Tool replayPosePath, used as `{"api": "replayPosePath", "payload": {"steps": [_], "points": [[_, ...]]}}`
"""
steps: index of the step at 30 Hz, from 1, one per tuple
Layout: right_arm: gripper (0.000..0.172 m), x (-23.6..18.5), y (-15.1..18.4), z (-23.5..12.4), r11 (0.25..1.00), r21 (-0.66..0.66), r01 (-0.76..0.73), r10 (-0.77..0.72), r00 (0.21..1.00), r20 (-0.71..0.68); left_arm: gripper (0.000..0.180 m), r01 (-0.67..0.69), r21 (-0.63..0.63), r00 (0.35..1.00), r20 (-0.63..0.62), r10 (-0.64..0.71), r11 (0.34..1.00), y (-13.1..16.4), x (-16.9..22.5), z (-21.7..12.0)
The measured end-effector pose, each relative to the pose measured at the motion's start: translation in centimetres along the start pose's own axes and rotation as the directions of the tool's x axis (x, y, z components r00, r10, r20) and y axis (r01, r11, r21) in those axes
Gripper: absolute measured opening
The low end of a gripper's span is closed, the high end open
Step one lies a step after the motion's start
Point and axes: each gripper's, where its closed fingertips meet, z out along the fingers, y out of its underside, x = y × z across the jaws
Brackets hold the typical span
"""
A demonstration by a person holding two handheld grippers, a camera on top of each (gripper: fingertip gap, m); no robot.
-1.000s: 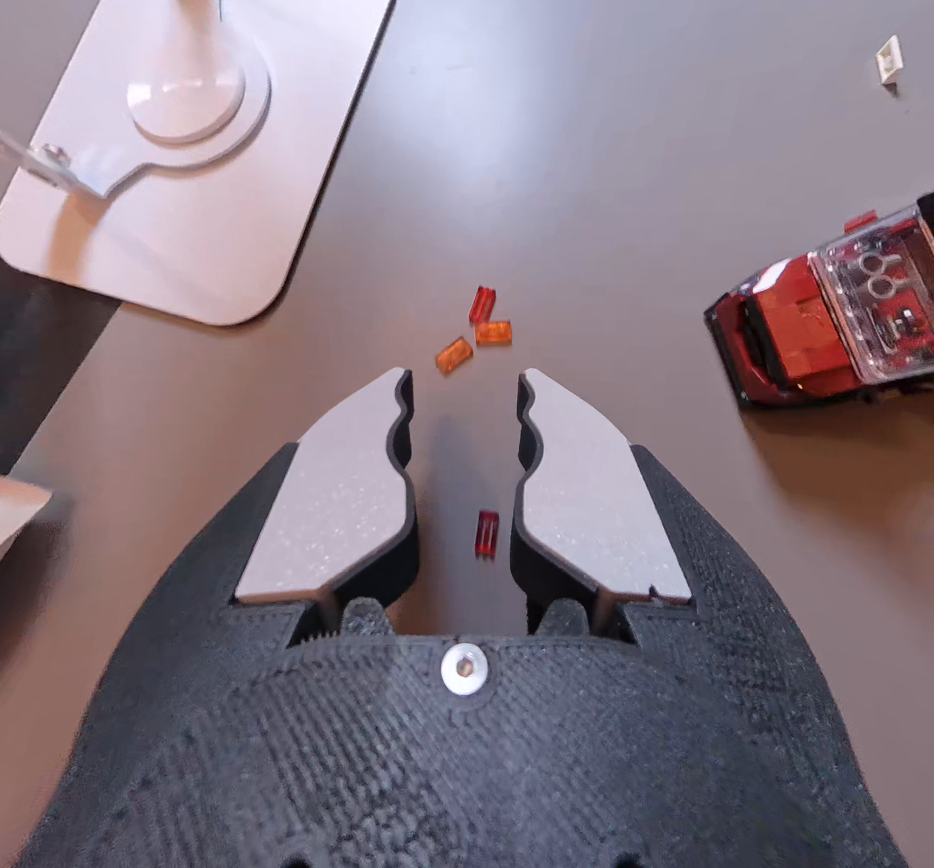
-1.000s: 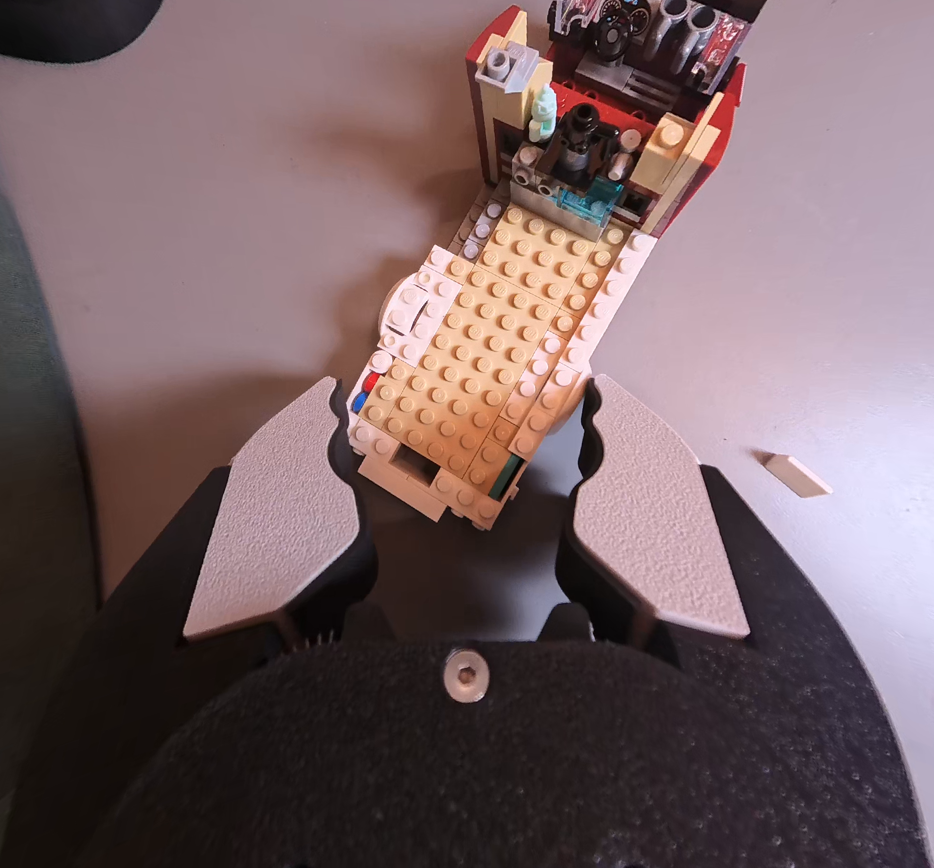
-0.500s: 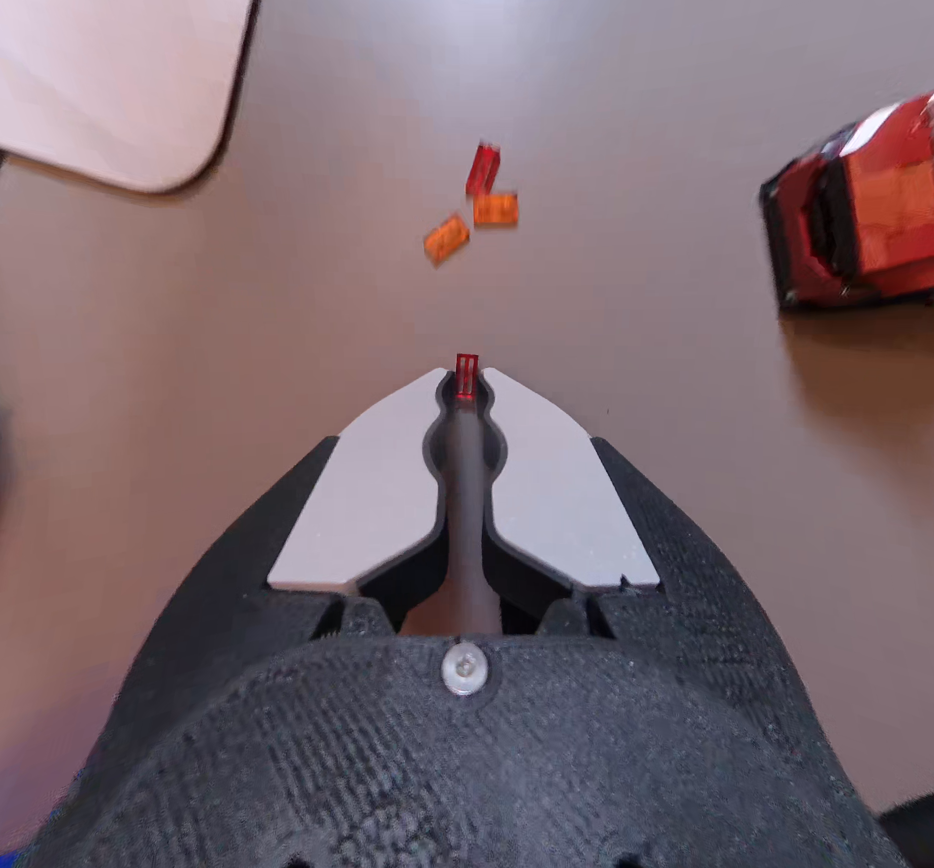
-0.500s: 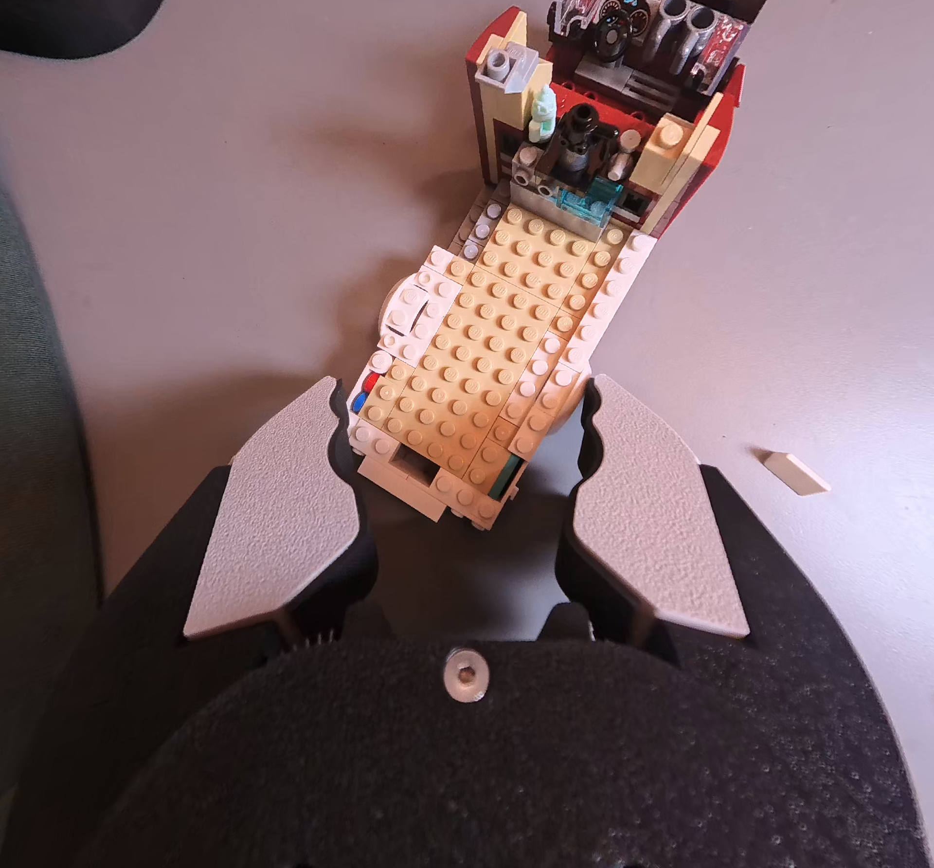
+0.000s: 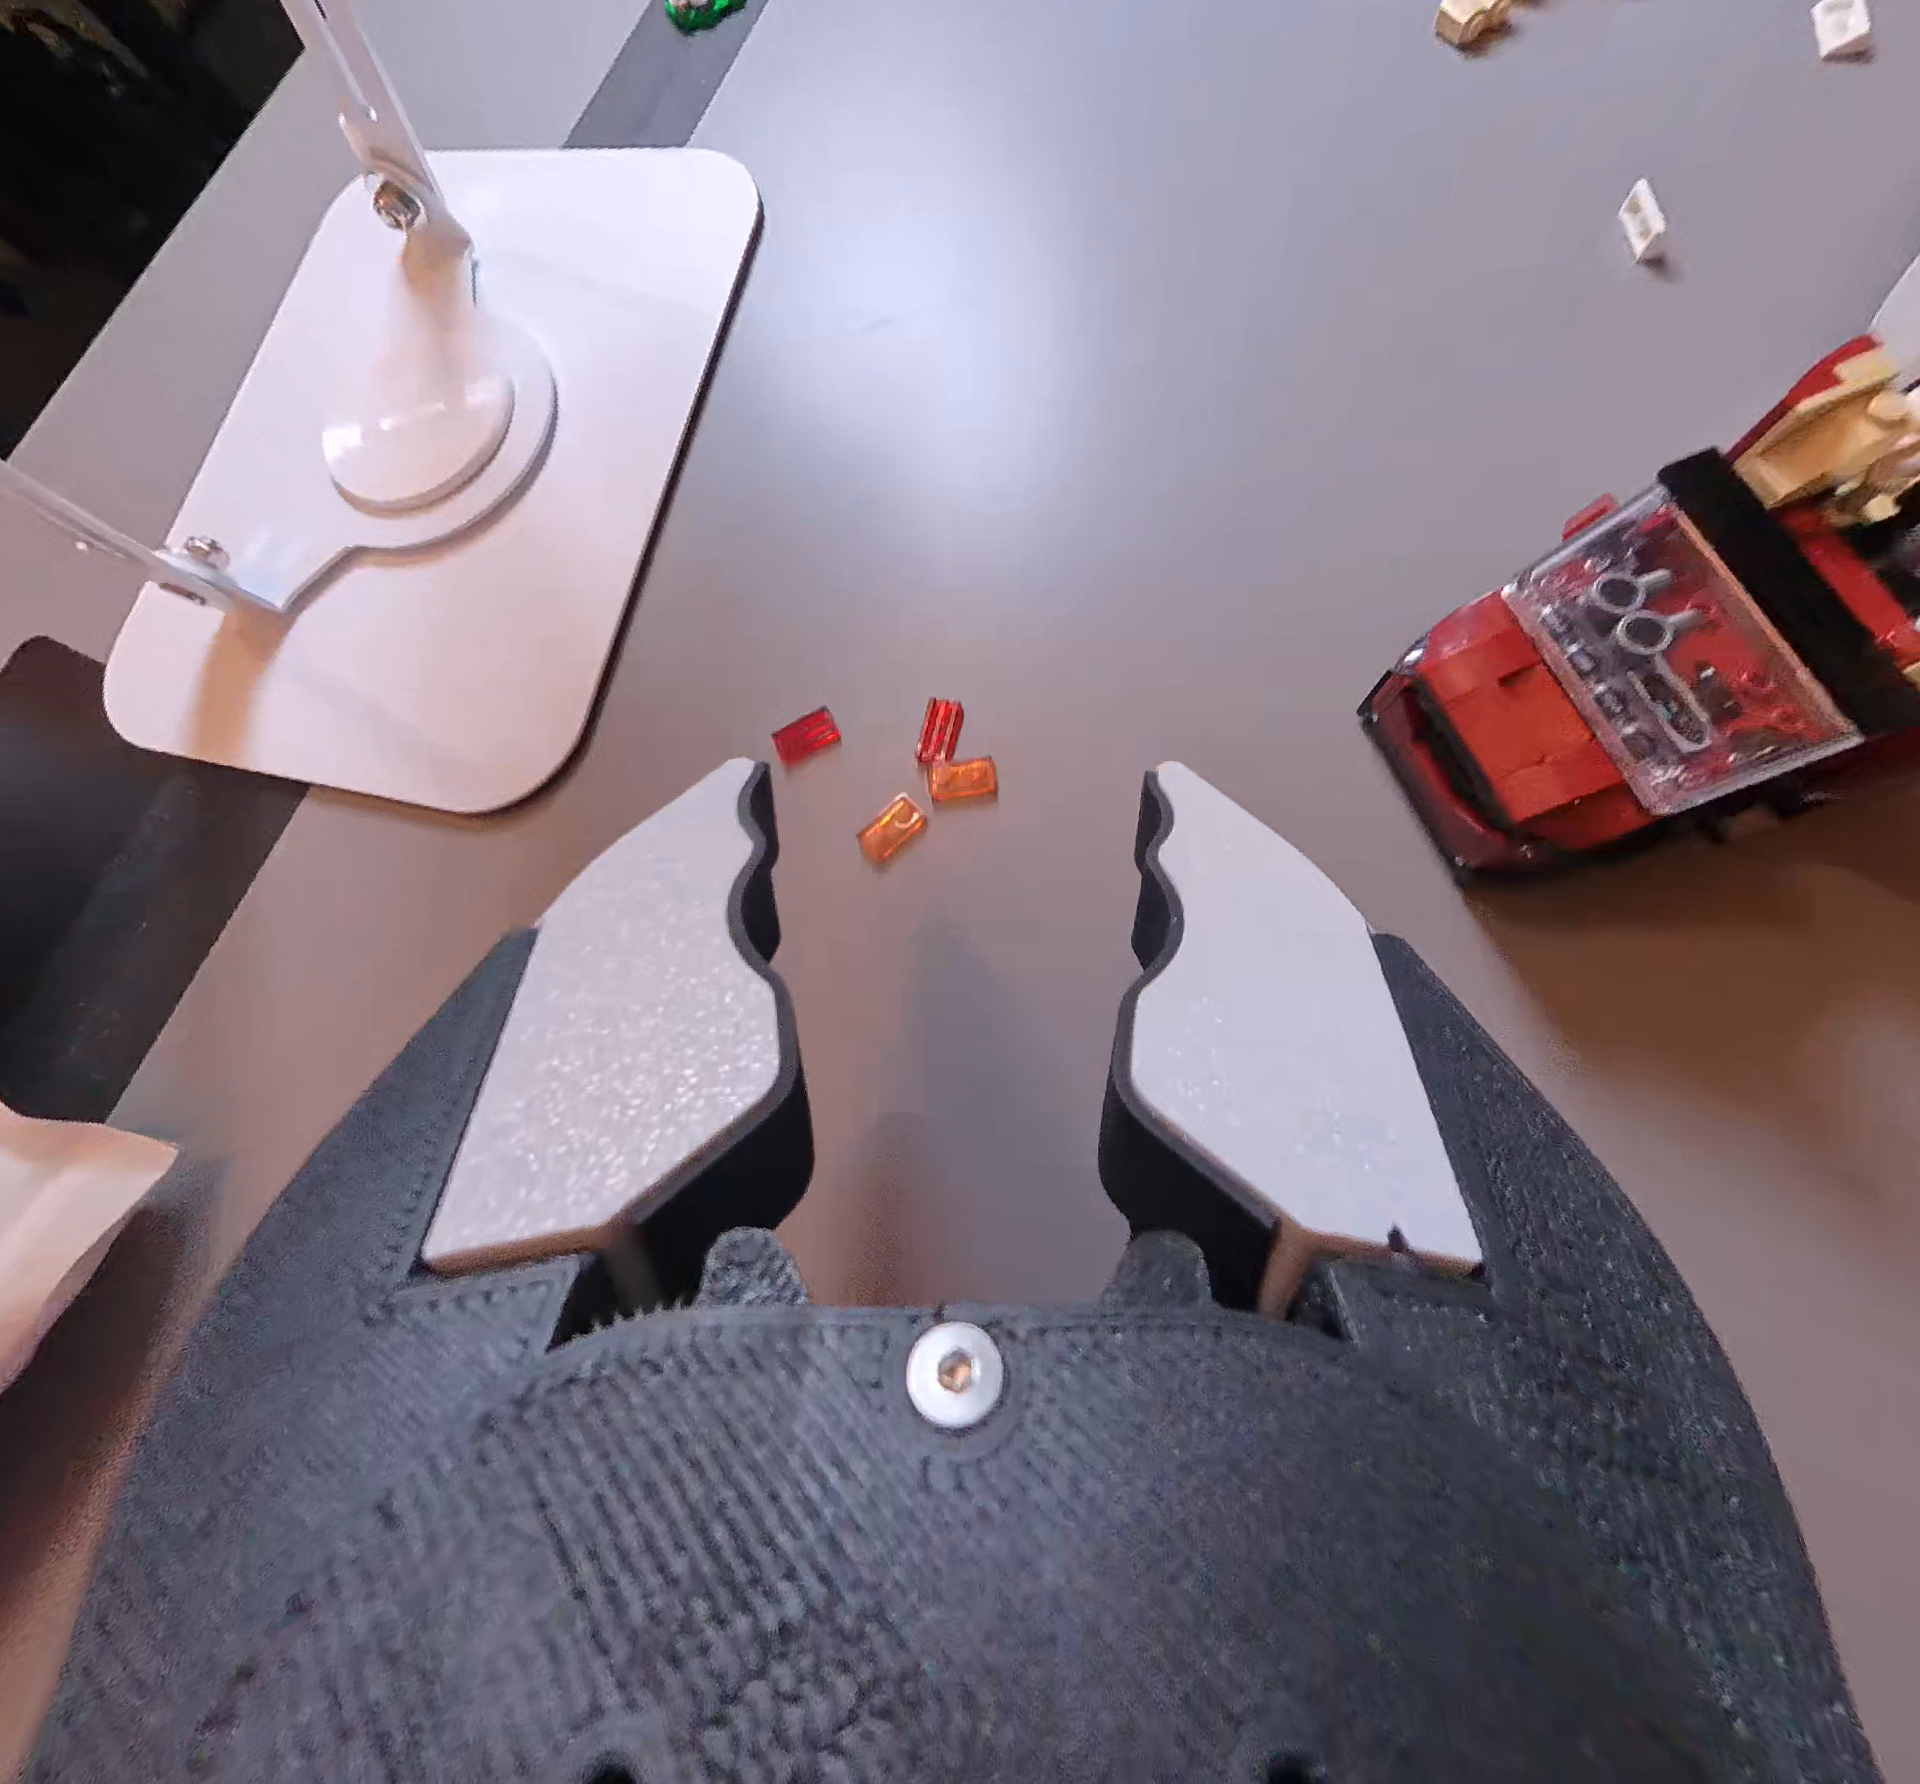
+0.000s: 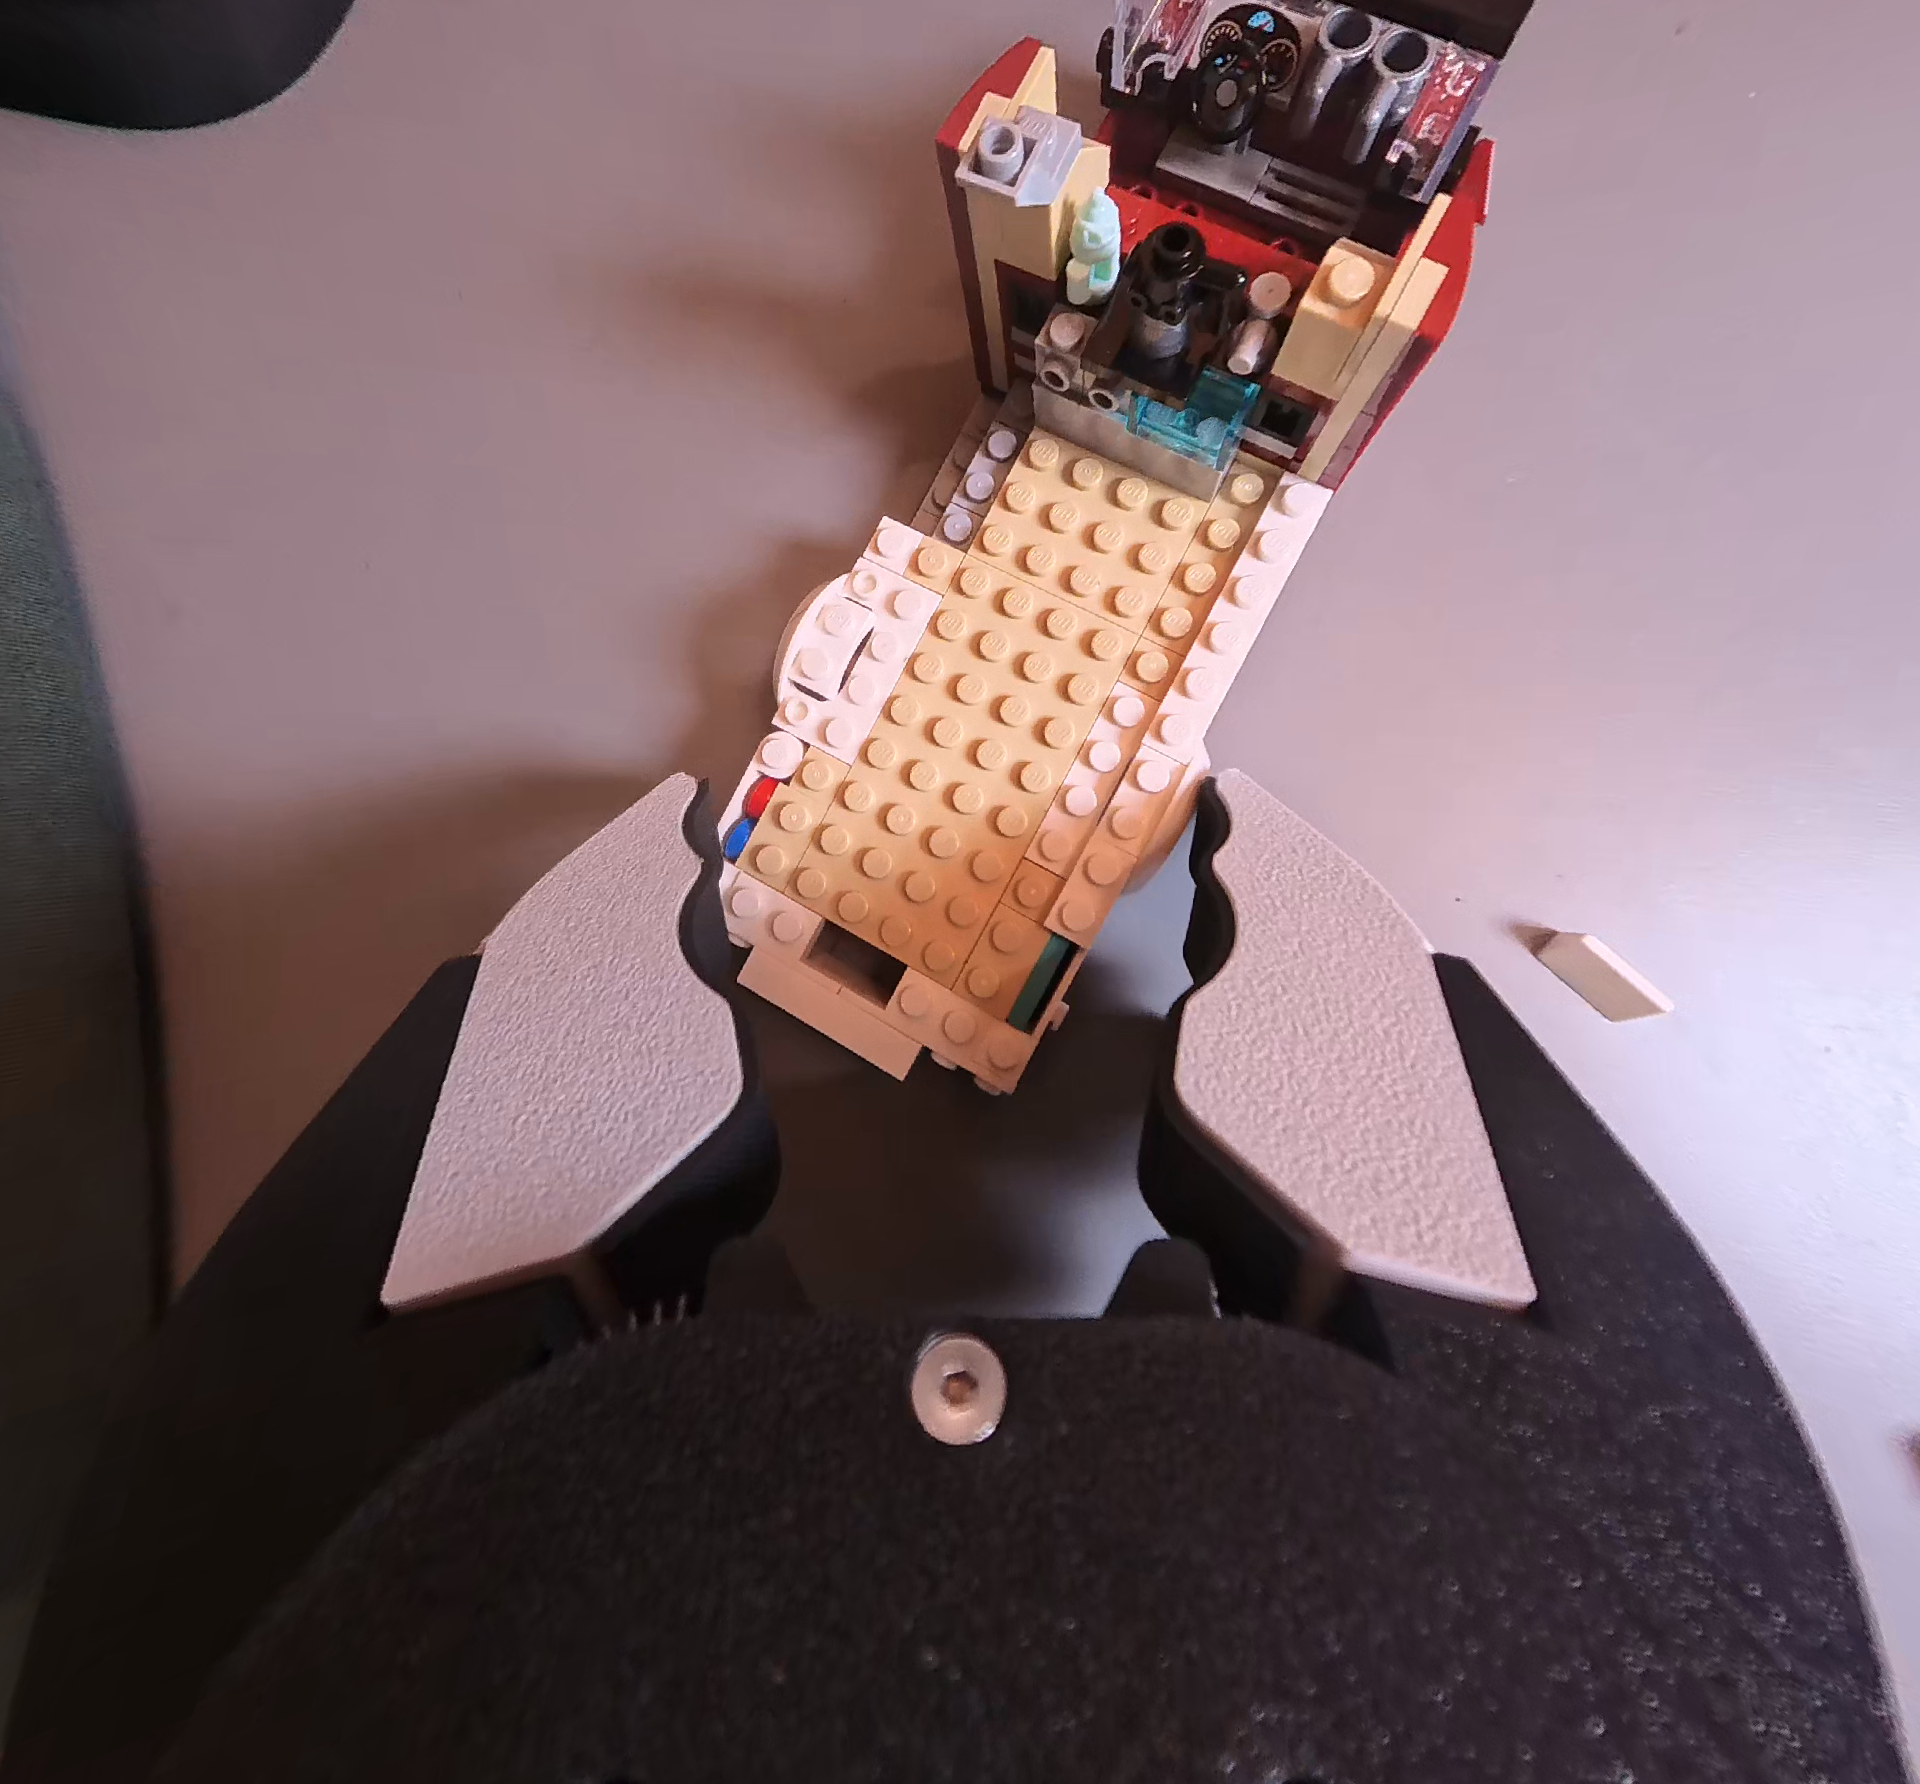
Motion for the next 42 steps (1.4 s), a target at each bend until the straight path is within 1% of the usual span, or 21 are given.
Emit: {"api": "replayPosePath", "payload": {"steps": [2,4,6,8,10,12,15,18,20,23,25,27,29,31,33,36,38,40,42], "points": [[0.087,0.0,0.0,0.0,1.000,0.003,0.001,-0.001,1.000,-0.004,0.066,-0.002,-0.020,1.000,-0.008,0.001,1.000,0.8,0.4,-0.2],[0.087,0.0,0.0,-0.1,1.000,0.006,0.001,-0.001,1.000,-0.013,0.065,-0.017,0.009,0.998,-0.057,0.018,1.000,0.5,1.7,-0.8],[0.086,0.1,0.0,-0.2,1.000,0.007,0.003,-0.003,1.000,-0.024,0.066,-0.024,0.086,0.988,-0.149,0.036,0.996,-0.7,4.1,-1.7],[0.085,0.2,0.0,-0.2,1.000,0.006,0.007,-0.007,1.000,-0.029,0.069,-0.022,0.152,0.963,-0.262,0.062,0.988,-1.6,7.0,-2.5],[0.085,0.3,-0.1,-0.2,1.000,0.010,0.012,-0.011,1.000,-0.024,0.072,-0.035,0.166,0.939,-0.333,0.089,0.985,-1.4,9.4,-2.7],[0.084,0.4,-0.4,0.0,1.000,0.019,0.000,0.001,1.000,-0.027,0.076,-0.047,0.142,0.938,-0.334,0.093,0.989,-0.6,10.5,-2.3],[0.084,0.4,-1.4,0.8,0.999,0.032,-0.014,0.015,0.999,-0.045,0.076,-0.039,0.156,0.938,-0.335,0.090,0.987,-0.2,11.4,-2.0],[0.084,0.2,-2.5,1.6,0.998,0.054,-0.017,0.020,0.998,-0.052,0.072,-0.047,0.159,0.951,-0.295,0.093,0.986,0.4,10.9,-1.8],[0.082,0.5,-3.0,1.9,0.997,0.062,-0.035,0.040,0.995,-0.088,0.070,-0.040,0.167,0.962,-0.261,0.083,0.985,0.4,10.2,-1.7],[0.085,0.2,-3.3,2.1,0.998,0.045,-0.042,0.047,0.992,-0.115,0.067,-0.046,0.181,0.967,-0.237,0.089,0.982,0.5,9.7,-1.9],[0.082,0.0,-3.3,1.9,0.999,0.030,-0.041,0.044,0.993,-0.107,0.059,-0.041,0.197,0.981,-0.177,0.077,0.980,0.3,8.3,-2.4],[0.076,-0.2,-3.7,1.2,0.996,0.063,-0.057,0.061,0.996,-0.069,0.060,-0.005,0.257,0.988,-0.148,0.045,0.966,-0.9,7.1,-3.6],[0.076,-0.5,-4.2,0.0,0.992,0.101,-0.081,0.083,0.996,-0.014,0.049,0.029,0.359,0.999,-0.038,-0.016,0.933,-2.9,4.6,-5.3],[0.072,0.1,-5.1,-1.3,0.982,0.174,-0.079,0.082,0.996,-0.015,0.036,0.024,0.445,0.992,0.104,-0.078,0.895,-5.0,1.2,-7.5],[0.065,0.9,-6.0,-2.4,0.963,0.257,-0.085,0.094,0.995,-0.025,0.024,0.013,0.518,0.944,0.277,-0.182,0.856,-7.0,-3.3,-10.2],[0.058,2.7,-6.9,-3.1,0.916,0.390,-0.099,0.133,0.989,-0.062,0.012,-0.020,0.585,0.824,0.469,-0.318,0.811,-9.3,-10.0,-14.0],[0.053,3.4,-7.2,-3.4,0.885,0.455,-0.100,0.156,0.984,-0.088,0.003,-0.032,0.611,0.752,0.536,-0.384,0.791,-10.3,-13.6,-15.6],[0.051,3.9,-7.3,-3.7,0.863,0.501,-0.063,0.152,0.978,-0.140,0.000,-0.050,0.633,0.716,0.562,-0.414,0.773,-11.2,-16.3,-16.5],[0.050,4.5,-7.3,-4.0,0.858,0.514,-0.007,0.136,0.967,-0.214,0.000,-0.044,0.649,0.697,0.565,-0.442,0.760,-11.6,-18.3,-16.5]]}}
